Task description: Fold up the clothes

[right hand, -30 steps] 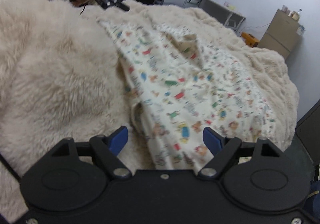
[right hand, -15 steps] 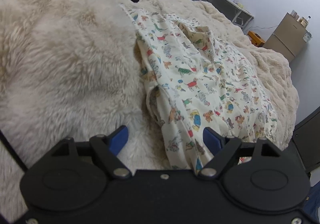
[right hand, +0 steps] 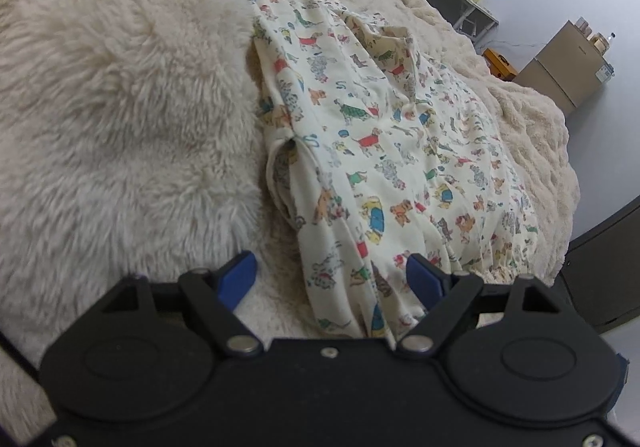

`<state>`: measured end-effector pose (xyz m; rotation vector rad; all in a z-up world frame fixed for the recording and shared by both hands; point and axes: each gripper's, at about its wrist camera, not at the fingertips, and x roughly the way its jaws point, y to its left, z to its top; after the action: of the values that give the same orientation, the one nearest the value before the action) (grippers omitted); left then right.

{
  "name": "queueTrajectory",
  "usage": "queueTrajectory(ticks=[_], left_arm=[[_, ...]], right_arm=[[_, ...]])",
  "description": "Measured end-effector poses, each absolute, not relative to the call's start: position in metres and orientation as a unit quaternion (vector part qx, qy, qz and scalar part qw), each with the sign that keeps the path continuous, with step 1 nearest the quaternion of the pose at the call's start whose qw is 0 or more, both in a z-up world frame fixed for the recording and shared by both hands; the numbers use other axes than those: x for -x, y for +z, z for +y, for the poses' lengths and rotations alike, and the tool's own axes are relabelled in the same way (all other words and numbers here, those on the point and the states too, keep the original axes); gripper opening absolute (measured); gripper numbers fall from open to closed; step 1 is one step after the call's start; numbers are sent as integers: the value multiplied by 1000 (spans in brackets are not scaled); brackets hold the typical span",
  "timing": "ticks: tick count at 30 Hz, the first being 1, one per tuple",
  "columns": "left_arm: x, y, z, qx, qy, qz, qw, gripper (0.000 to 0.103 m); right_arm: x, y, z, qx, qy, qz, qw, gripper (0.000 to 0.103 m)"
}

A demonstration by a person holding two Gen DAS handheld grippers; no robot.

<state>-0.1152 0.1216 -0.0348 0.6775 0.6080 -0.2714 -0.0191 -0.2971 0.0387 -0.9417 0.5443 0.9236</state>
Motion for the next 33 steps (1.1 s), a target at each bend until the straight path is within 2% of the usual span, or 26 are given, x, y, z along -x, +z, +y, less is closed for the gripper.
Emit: queueTrajectory(ticks=[4,6,7,8,12,14,18,20,23,25,26,27,28,29,33], left_arm=[[101,-47,114,-321,-94,264,905,101],[95,-53,105,-317,-80,219,919,84],[94,-52,102,-314,-75,208,923,57],[93,-51,98,-311,-71,197,927,36],[90,-46,90,-310,-64,164,934,24],[88,-43,90,-305,-65,152,938,10],[85,-14,105,-228,-84,142,960,8],[85,-8,105,-232,-80,132,960,9],[86,-7,101,-264,-70,128,954,10],[88,-11,100,-277,-69,128,950,11],[89,-14,100,-279,-69,128,949,17],[90,-18,101,-284,-70,129,947,22],[91,-26,102,-297,-75,135,942,49],[91,-33,101,-312,-82,142,936,68],[85,-77,104,-380,-101,203,897,62]], right_arm=[[21,36,-294,454,415,231,754,81],[21,32,-290,473,400,207,757,79],[20,30,-289,485,387,190,761,77],[19,27,-288,498,371,172,765,75],[15,17,-293,492,357,140,781,75],[20,6,-299,489,361,128,784,74],[28,-8,-312,487,369,122,782,68],[24,-9,-314,482,364,119,788,69],[19,-13,-314,495,337,99,795,63],[19,-18,-312,510,325,81,792,47],[19,-21,-311,517,320,72,790,33],[18,-25,-309,524,316,65,788,31],[17,-28,-308,529,314,61,786,30],[16,-34,-306,542,307,52,781,29],[11,-49,-304,560,292,27,775,29]])
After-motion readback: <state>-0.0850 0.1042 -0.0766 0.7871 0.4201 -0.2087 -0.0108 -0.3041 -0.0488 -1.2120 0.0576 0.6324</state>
